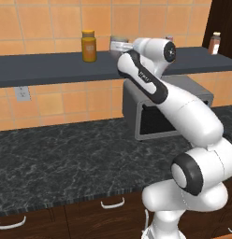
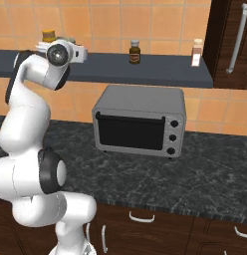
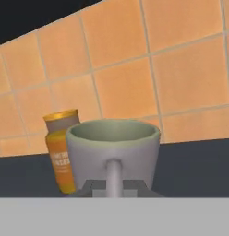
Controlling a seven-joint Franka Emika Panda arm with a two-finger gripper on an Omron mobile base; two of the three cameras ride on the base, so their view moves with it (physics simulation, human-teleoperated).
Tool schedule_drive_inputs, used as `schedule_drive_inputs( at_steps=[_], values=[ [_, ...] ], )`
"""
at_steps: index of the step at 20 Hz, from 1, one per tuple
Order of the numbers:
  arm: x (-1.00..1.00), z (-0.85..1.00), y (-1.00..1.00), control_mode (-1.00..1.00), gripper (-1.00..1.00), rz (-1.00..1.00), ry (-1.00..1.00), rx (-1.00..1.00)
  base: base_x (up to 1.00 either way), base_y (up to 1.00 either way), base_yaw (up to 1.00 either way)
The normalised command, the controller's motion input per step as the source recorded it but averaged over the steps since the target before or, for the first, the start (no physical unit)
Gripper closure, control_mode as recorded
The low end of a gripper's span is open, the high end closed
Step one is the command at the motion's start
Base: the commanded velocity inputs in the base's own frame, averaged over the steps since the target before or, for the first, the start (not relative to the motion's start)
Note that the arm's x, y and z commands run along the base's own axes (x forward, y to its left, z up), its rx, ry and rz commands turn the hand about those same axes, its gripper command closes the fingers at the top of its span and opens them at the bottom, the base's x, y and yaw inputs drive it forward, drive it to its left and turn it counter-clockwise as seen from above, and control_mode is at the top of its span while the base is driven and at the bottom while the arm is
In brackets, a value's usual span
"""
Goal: Gather all objects into one cabinet and sort the glasses and bowls to opposite sides.
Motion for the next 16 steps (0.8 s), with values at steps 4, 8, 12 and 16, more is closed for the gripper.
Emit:
schedule_drive_inputs(
  at_steps=[4, 8, 12, 16],
  values=[
    [-0.81, 0.26, -0.19, -1.00, 1.00, 0.08, -0.09, 0.13, 0.00, 0.00, 0.00],
    [-0.97, 0.27, -0.29, -1.00, 1.00, 0.17, -0.06, 0.13, 0.00, 0.00, 0.00],
    [-0.28, -0.01, 0.00, -1.00, 1.00, -0.01, -0.01, 0.05, 0.00, 0.00, 0.00],
    [-0.86, 0.17, -0.16, -1.00, 1.00, 0.16, -0.01, 0.00, 0.00, 0.00, 0.00]
  ],
)
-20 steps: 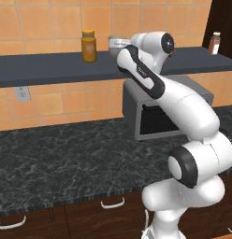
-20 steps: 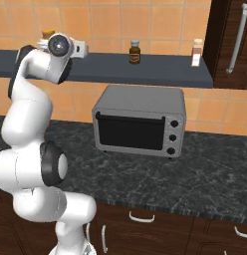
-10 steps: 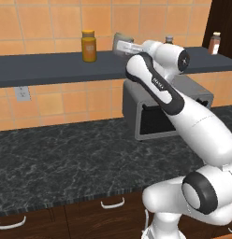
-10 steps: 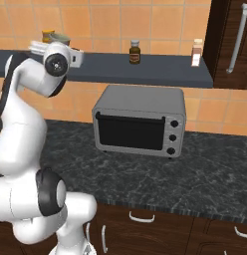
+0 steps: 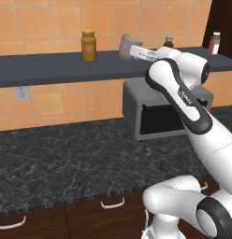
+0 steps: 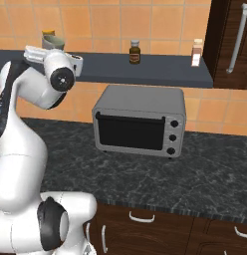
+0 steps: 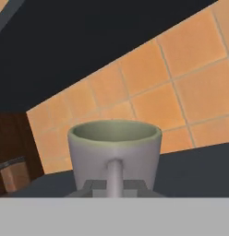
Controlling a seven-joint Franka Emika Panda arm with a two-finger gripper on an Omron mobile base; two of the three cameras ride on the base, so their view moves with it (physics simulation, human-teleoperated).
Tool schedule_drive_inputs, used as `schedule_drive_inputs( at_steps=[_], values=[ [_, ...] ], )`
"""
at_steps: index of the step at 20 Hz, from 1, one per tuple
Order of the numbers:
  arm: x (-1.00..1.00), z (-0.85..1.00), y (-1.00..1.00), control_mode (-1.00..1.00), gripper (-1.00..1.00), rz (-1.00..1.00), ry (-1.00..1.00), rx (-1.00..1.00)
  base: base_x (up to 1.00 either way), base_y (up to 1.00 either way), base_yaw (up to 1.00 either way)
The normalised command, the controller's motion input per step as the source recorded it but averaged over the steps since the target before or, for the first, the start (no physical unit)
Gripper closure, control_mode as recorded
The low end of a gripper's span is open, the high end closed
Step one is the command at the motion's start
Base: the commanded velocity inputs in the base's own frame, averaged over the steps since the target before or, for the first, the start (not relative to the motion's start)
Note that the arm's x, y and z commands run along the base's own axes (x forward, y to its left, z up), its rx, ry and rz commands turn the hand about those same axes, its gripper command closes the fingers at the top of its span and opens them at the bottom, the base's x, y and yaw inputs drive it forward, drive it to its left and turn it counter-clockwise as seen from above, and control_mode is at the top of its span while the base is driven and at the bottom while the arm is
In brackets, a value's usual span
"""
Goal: Gather all objects into one cabinet and sort the glasses and bowls to opposite sides.
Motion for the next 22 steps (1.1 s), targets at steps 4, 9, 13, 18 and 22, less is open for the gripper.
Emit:
schedule_drive_inputs(
  at_steps=[4, 9, 13, 18, 22],
  values=[
    [-1.00, 0.22, -0.11, -1.00, 1.00, 0.21, -0.04, -0.07, 0.00, 0.00, 0.00],
    [-1.00, 0.15, -0.14, -1.00, 1.00, 0.18, -0.05, -0.14, 0.00, 0.00, 0.00],
    [-0.93, 0.20, -0.10, -1.00, 1.00, 0.07, -0.10, -0.02, 0.00, 0.00, 0.00],
    [-0.91, 0.03, 0.00, -1.00, 1.00, -0.06, -0.18, 0.03, 0.00, 0.00, 0.00],
    [-0.82, 0.00, 0.00, -1.00, 1.00, -0.30, -0.10, 0.12, 0.00, 0.00, 0.00]
  ],
)
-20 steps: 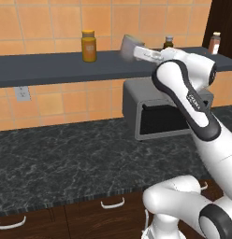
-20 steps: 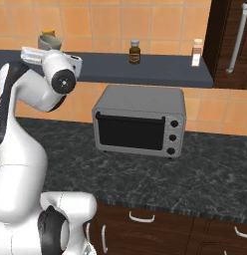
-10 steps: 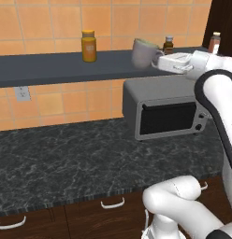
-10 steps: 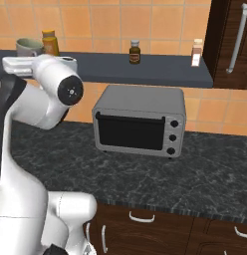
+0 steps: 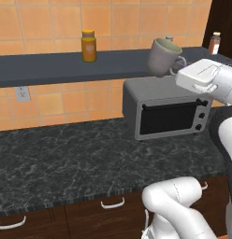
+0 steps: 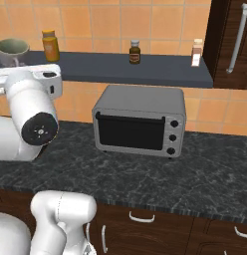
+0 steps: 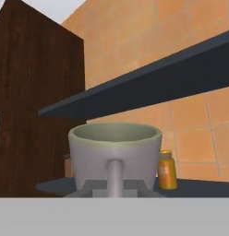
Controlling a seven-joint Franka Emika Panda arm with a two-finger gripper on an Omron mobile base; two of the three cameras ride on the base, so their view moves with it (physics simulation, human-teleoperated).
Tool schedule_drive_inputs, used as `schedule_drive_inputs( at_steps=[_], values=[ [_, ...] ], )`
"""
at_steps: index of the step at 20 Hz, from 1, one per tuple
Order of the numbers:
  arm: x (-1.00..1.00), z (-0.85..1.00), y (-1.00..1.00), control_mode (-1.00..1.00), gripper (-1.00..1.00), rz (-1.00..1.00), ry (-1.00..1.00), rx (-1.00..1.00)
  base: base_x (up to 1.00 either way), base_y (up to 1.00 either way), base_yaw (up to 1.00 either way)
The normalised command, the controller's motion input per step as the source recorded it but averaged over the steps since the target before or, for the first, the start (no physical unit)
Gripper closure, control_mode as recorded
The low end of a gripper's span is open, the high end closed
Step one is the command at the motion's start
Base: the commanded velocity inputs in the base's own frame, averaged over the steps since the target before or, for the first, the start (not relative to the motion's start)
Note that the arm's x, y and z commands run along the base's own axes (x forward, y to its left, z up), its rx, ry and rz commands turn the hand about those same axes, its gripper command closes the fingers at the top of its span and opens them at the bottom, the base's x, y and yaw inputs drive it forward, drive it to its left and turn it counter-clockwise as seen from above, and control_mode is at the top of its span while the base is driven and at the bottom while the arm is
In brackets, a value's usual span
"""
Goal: Gather all objects into one cabinet and sort the glasses and bowls to opposite sides.
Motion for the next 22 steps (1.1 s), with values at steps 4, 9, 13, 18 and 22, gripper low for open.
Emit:
schedule_drive_inputs(
  at_steps=[4, 9, 13, 18, 22],
  values=[
    [-0.23, 0.00, 0.05, -1.00, 1.00, -0.18, -0.03, 0.06, 0.00, 0.00, 0.00],
    [-0.01, 0.00, 0.00, -1.00, 1.00, -0.01, 0.09, 0.02, 0.00, 0.00, 0.00],
    [-0.10, -0.06, -0.01, -1.00, 1.00, 0.00, 0.14, 0.01, 0.00, 0.00, 0.00],
    [-0.03, -0.02, -0.03, -1.00, 1.00, 0.00, 0.09, 0.01, 0.00, 0.00, 0.00],
    [-0.04, 0.00, 0.00, 1.00, 1.00, 0.00, 0.00, 0.00, -0.05, 0.00, 0.00]
  ],
)
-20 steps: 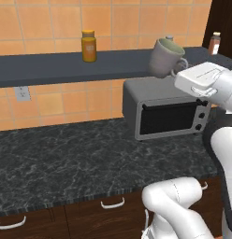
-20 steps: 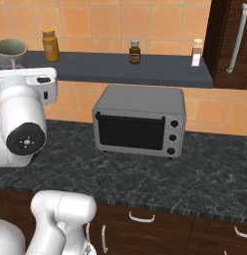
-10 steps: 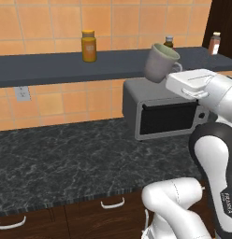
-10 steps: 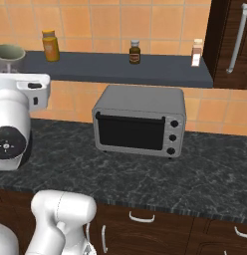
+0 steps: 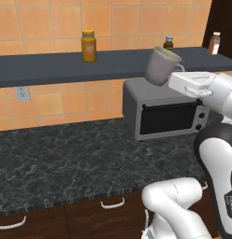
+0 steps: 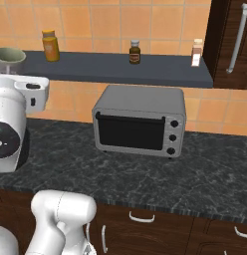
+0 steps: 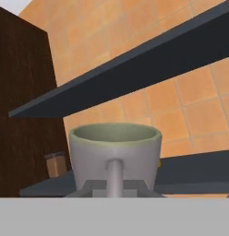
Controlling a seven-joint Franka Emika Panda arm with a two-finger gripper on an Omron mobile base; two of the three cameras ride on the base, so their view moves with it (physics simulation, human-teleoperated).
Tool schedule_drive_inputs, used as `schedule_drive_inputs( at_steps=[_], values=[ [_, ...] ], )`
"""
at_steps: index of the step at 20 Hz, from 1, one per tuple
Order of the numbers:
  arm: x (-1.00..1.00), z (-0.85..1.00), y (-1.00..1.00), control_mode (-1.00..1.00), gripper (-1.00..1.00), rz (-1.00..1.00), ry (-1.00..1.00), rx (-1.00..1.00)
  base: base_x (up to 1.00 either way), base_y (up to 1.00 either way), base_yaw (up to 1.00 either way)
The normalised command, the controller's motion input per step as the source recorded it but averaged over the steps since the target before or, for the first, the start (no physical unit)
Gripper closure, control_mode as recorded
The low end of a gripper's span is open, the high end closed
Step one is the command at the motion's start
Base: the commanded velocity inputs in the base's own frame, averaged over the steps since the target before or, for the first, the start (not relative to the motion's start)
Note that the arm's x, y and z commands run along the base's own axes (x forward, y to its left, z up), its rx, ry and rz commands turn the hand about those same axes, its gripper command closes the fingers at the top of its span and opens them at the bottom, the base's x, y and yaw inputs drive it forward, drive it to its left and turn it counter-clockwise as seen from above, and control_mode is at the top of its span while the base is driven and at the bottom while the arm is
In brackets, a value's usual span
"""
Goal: Gather all objects into one cabinet and sort the glasses and bowls to opposite sides.
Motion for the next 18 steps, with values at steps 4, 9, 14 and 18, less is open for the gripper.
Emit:
schedule_drive_inputs(
  at_steps=[4, 9, 14, 18],
  values=[
    [0.00, 0.00, 0.00, 1.00, 1.00, 0.00, 0.00, 0.00, -0.42, -0.32, 0.00],
    [0.00, 0.00, 0.00, 1.00, 1.00, 0.00, 0.00, 0.00, -0.21, -0.45, -0.30],
    [0.00, 0.00, 0.00, 1.00, 1.00, 0.00, 0.00, 0.00, 0.00, -0.41, -0.51],
    [0.00, 0.00, 0.00, 1.00, 1.00, 0.00, 0.00, 0.00, 0.00, -0.48, -0.52]
  ],
)
